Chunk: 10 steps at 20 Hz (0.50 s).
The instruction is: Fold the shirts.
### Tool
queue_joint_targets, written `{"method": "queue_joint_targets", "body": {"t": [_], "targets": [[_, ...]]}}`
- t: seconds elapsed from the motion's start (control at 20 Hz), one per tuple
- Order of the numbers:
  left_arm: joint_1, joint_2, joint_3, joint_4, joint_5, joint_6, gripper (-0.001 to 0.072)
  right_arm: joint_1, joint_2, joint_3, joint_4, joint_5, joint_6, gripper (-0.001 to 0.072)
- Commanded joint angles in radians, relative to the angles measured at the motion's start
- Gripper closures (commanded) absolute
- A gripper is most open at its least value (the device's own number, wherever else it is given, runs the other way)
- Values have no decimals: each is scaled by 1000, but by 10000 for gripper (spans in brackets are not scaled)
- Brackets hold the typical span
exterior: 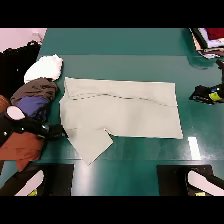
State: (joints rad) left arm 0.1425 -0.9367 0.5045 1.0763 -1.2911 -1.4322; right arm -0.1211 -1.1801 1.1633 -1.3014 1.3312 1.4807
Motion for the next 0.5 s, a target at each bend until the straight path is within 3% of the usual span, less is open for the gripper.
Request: {"method": "queue_joint_targets", "body": {"t": [0.0, 0.35, 0.4, 0.45], "targets": [[1, 30, -117, -77, 73, 1, 206, -5, 26, -5, 1, -5, 0, 328], [1, 30, -156, -247, 237, 79, 208, -5, 27, -5, 58, -3, 0, 329], [1, 30, -155, -247, 240, 79, 310, -5, 27, -5, 63, -1, 0, 329], [1, 30, -155, -248, 240, 80, 575, -6, 27, -5, 70, 3, 0, 329]]}}
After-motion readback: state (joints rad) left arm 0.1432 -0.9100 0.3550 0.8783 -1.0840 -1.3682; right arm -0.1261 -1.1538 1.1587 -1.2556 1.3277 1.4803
